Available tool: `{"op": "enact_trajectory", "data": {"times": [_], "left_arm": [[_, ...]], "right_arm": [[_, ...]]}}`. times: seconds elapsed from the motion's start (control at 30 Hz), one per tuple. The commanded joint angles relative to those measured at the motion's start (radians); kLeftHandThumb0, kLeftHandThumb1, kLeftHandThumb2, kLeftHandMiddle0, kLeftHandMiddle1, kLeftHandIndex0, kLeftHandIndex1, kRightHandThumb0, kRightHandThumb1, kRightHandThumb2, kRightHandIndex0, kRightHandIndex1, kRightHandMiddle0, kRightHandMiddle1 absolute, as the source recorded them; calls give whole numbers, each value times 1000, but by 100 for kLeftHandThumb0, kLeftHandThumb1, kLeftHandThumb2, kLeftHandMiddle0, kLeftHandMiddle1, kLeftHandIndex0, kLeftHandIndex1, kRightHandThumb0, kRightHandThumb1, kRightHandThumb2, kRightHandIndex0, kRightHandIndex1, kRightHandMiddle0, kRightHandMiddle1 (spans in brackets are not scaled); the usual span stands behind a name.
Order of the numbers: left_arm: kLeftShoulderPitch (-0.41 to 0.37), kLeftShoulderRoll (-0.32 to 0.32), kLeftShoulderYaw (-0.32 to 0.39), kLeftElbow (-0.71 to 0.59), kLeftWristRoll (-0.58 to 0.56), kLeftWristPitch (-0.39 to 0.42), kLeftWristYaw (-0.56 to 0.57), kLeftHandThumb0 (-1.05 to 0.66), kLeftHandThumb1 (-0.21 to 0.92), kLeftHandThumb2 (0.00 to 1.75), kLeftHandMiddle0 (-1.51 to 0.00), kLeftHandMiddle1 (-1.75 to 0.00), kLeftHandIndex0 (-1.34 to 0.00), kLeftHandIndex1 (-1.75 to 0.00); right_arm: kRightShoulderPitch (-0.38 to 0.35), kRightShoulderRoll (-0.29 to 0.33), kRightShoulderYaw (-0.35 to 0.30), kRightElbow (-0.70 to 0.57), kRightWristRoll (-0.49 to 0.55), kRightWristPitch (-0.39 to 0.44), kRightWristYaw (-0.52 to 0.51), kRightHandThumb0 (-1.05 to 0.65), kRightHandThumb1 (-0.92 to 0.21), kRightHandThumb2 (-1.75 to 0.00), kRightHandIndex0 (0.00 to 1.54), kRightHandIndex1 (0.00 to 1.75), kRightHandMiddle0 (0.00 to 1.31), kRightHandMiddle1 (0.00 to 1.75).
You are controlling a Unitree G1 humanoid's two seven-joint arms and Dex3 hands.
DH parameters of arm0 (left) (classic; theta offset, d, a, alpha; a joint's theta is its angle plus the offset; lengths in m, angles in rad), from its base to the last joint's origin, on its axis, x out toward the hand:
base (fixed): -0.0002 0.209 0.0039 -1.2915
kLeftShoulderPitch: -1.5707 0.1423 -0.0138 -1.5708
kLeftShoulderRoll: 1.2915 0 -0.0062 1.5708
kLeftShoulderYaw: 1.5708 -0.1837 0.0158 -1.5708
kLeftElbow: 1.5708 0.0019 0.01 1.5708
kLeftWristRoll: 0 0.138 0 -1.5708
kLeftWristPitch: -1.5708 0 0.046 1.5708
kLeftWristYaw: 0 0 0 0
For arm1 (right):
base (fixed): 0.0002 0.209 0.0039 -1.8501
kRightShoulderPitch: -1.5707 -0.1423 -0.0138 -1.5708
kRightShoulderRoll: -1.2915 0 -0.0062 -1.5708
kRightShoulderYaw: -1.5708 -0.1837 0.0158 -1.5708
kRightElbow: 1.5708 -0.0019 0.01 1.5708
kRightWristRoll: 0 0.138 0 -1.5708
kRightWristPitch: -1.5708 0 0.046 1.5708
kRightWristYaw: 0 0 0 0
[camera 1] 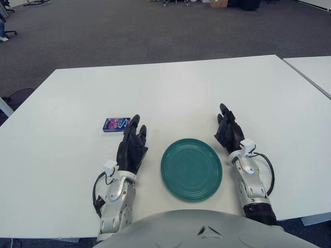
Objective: Put the gum into the plate.
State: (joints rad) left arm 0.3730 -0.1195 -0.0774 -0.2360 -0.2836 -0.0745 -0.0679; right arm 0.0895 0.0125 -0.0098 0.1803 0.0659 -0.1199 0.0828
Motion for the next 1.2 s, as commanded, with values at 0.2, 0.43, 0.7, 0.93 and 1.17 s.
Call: {"op": "enact_trajectory", "data": {"times": [0.2,0.43,0.7,0.93,1.17], "left_arm": [[-284,91,93,4,184,47,119,-86,92,91,-30,-2,0,-72],[-423,344,139,108,435,-87,85,-83,92,79,-34,-3,0,-84],[-561,613,128,348,641,-287,74,-93,92,61,-39,-4,-5,-94],[-710,773,15,572,826,-349,40,-99,92,52,-36,-2,-5,-97],[-796,864,-92,759,941,-424,13,-103,92,44,-33,0,-4,-99]], "right_arm": [[31,10,1,92,-4,60,-12,-81,-92,-95,5,1,0,13],[22,10,1,127,-12,26,-16,-81,-92,-95,5,1,0,13],[10,15,-2,155,-7,13,-18,-81,-92,-95,5,0,0,13],[7,22,-4,172,-6,-3,-23,-80,-92,-95,7,1,0,16],[8,23,-8,192,-1,-25,-21,-79,-92,-95,10,2,0,20]]}}
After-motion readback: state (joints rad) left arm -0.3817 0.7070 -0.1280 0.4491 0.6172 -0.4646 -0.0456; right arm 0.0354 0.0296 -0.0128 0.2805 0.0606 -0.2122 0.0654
